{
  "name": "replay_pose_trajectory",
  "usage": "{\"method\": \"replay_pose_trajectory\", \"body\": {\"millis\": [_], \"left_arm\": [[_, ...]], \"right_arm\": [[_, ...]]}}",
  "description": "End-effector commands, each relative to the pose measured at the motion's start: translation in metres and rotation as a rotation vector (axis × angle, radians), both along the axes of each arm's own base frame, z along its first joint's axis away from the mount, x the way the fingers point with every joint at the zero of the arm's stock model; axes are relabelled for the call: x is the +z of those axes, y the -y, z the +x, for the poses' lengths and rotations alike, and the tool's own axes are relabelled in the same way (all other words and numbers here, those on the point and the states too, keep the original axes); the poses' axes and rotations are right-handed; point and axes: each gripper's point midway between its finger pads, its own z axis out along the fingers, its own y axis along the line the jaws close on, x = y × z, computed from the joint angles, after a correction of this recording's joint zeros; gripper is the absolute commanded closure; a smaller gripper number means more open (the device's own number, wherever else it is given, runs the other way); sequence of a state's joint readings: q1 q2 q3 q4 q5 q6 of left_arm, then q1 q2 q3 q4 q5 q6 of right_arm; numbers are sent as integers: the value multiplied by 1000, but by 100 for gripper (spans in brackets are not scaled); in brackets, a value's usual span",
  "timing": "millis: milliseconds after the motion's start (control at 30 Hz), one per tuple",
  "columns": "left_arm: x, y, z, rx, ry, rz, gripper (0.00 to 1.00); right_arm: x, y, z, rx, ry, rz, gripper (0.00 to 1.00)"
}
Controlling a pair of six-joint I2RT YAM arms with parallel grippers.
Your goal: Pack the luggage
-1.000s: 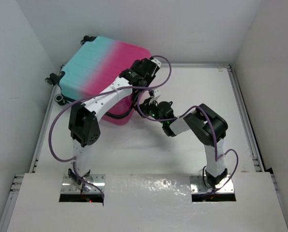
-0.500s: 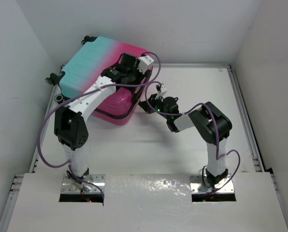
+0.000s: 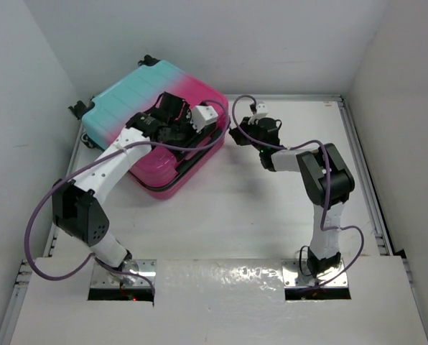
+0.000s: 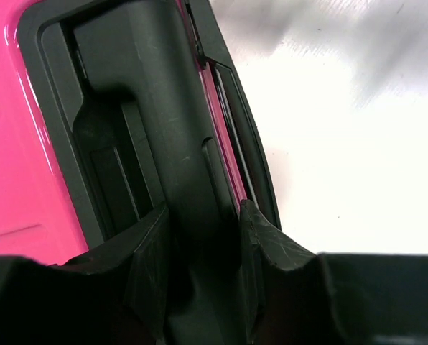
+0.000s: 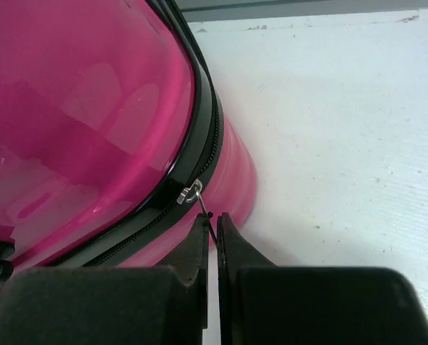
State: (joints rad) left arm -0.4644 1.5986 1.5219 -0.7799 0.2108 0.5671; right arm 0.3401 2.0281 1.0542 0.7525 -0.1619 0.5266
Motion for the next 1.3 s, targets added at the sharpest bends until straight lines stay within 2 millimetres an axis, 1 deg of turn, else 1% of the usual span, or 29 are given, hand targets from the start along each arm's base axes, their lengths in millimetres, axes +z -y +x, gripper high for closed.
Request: {"method": "replay_pose_trajectory", "body": {"millis": [0, 33, 133, 167, 200, 267, 367, 400, 467, 533, 567, 600, 667, 700, 733, 767, 833, 867, 900, 967, 1000, 1033, 1067, 1100, 1133, 1167, 1200, 1233, 1267], "left_arm": [[-20, -35, -87, -124, -243, 113, 100], [-17, -39, -92, -173, -213, 133, 100], [-26, -53, -111, -275, -221, 197, 100], [-29, -58, -120, -308, -243, 216, 100], [-36, -63, -127, -357, -251, 241, 100], [-39, -73, -136, -372, -258, 276, 100], [-42, -85, -146, -361, -300, 261, 100], [-40, -85, -147, -361, -306, 251, 100], [-36, -86, -151, -363, -309, 238, 100], [-29, -85, -154, -400, -260, 225, 100], [-23, -84, -154, -462, -195, 229, 100], [-22, -85, -155, -463, -189, 229, 100], [-21, -84, -152, -479, -171, 231, 100], [-20, -82, -154, -513, -161, 228, 100], [-18, -81, -156, -536, -150, 223, 100], [-18, -80, -157, -551, -136, 219, 100], [-10, -79, -157, -578, -60, 214, 100], [-12, -80, -159, -585, -52, 218, 100], [-9, -81, -159, -584, -22, 223, 100], [2, -77, -149, -539, 35, 200, 99], [25, -69, -129, -402, 123, 129, 84], [46, -63, -115, -310, 188, 67, 30], [82, -55, -103, -140, 227, -77, 4], [136, -52, -75, -30, 412, -189, 0], [186, -54, -65, 59, 516, -293, 0], [214, -64, -45, 214, 566, -378, 0], [230, -74, -36, 278, 588, -399, 0], [257, -103, -27, 373, 648, -412, 0], [251, -126, -10, 481, 626, -401, 2]], "right_arm": [[6, 59, 40, -209, 56, -105, 100], [16, 51, 41, -153, 96, -82, 100], [25, 34, 43, -49, 154, -74, 100], [34, 24, 46, 4, 177, -62, 100], [29, 22, 47, 21, 172, -76, 100], [31, 29, 55, 0, 176, -107, 100], [33, 52, 62, -38, 171, -145, 100], [31, 62, 63, -47, 167, -169, 100], [42, 65, 65, -43, 192, -203, 100], [53, 53, 68, 22, 231, -194, 100], [56, 11, 65, 148, 255, -158, 100], [56, 8, 63, 169, 257, -153, 100], [54, -23, 64, 235, 278, -125, 100], [64, -47, 62, 259, 296, -79, 100], [60, -56, 62, 258, 286, -57, 100], [45, -60, 66, 243, 260, -37, 100], [46, -62, 78, 179, 245, 45, 100], [33, -58, 83, 158, 220, 66, 100], [39, -59, 83, 163, 231, 106, 100], [38, -63, 76, 182, 235, 128, 100], [49, -67, 69, 204, 259, 156, 100], [41, -71, 57, 237, 239, 157, 100], [41, -81, 47, 260, 237, 156, 100], [41, -85, 38, 274, 230, 151, 100], [41, -100, 26, 312, 227, 154, 100], [40, -108, 18, 332, 223, 152, 100], [39, -114, 13, 347, 221, 149, 100], [38, -124, 4, 363, 216, 147, 100], [36, -127, 1, 363, 214, 141, 100]]}}
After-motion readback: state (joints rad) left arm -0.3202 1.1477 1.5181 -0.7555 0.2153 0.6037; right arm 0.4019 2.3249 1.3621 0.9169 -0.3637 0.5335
